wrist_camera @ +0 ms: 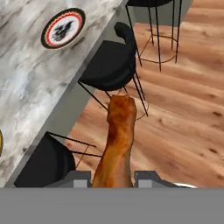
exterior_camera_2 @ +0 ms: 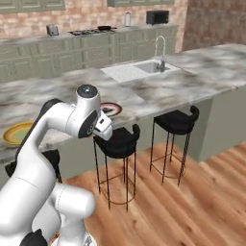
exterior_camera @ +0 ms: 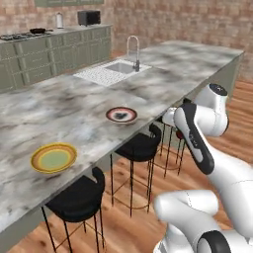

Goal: Take the chicken drumsticks from the pan and place one on each plate on the dining counter.

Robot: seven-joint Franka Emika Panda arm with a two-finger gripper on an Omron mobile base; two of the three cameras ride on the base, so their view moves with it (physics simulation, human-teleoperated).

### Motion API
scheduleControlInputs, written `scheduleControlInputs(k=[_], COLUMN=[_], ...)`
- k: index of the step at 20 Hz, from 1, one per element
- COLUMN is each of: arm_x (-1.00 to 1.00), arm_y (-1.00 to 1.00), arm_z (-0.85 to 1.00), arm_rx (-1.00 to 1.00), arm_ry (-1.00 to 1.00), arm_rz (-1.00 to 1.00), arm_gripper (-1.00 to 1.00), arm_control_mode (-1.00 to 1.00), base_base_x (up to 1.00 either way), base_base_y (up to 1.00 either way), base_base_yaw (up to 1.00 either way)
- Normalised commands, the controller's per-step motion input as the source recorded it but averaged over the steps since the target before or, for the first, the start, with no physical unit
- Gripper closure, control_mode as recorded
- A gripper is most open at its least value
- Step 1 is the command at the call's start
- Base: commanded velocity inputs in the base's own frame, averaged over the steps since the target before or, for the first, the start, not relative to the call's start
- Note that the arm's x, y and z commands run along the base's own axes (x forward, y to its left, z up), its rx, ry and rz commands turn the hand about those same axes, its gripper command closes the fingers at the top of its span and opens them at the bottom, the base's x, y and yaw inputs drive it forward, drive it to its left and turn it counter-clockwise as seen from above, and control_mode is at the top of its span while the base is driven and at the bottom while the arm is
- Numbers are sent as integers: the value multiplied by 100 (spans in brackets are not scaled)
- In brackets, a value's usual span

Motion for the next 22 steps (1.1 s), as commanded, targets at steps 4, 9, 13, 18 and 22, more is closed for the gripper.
scheduleControlInputs(k=[4,9,13,18,22], arm_x=[0,0,0,0,0], arm_y=[0,0,0,0,0], arm_z=[0,0,0,0,0], arm_rx=[0,0,0,0,0], arm_ry=[0,0,0,0,0], arm_rz=[0,0,0,0,0], arm_gripper=[100,100,100,100,100], arm_control_mode=[100,100,100,100,100], base_base_x=[78,73,69,65,52], base_base_y=[-61,-47,-28,-24,-35], base_base_yaw=[53,53,55,54,53])
